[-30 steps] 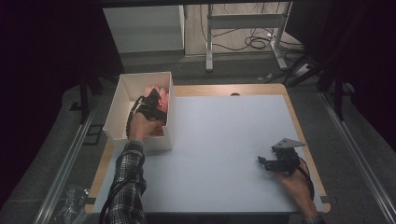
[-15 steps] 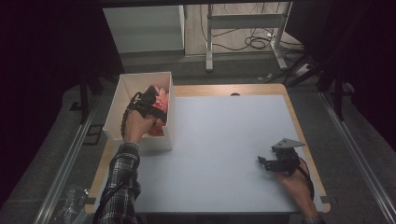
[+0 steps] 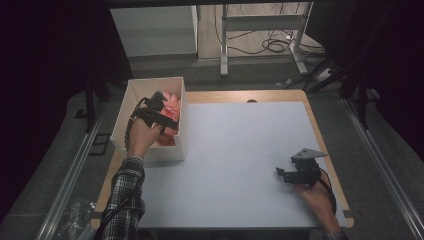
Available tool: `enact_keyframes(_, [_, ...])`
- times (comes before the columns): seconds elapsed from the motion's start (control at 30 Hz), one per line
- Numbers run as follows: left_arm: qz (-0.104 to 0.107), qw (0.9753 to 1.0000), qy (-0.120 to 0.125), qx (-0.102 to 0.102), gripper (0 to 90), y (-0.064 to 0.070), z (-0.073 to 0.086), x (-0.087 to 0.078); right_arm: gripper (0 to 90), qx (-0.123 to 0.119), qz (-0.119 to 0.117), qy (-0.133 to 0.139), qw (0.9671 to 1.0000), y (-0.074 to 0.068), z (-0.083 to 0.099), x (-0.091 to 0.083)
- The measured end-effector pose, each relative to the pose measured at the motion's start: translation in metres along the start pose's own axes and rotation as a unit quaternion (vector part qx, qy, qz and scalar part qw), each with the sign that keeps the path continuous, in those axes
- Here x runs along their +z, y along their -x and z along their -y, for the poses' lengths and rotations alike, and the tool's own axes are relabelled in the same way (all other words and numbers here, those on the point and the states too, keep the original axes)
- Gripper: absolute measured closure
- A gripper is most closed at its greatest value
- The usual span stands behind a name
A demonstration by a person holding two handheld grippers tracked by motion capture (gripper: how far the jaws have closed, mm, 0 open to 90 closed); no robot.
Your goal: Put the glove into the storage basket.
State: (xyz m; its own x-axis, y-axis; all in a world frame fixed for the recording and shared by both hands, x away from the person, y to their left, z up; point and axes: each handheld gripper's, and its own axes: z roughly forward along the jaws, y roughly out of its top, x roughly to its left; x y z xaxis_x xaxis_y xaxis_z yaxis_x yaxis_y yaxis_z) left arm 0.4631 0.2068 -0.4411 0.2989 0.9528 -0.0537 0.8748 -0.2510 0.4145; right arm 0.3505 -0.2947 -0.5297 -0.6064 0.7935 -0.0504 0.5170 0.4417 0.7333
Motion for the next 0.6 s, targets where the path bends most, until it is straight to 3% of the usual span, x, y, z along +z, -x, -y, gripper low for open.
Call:
enact_keyframes(0.2, [-0.002, 0.9998, 0.014, 0.014, 2.2, 0.002, 0.005, -0.006, 23.4, 0.0, 0.0, 0.0, 1.0, 0.0, 0.0, 0.0])
enact_keyframes(0.33, [-0.005, 0.9988, 0.036, 0.032, 1.9, 0.004, 0.01, -0.014, 23.4, 0.0, 0.0, 0.0, 1.0, 0.0, 0.0, 0.0])
enact_keyframes(0.43, [0.005, 0.998, 0.05, 0.038, 1.4, 0.004, 0.013, -0.02, 23.4, 0.0, 0.0, 0.0, 1.0, 0.0, 0.0, 0.0])
enact_keyframes(0.6, [-0.002, 0.9972, 0.061, 0.043, 0.8, 0.004, 0.017, -0.027, 23.3, 0.0, 0.0, 0.0, 1.0, 0.0, 0.0, 0.0])
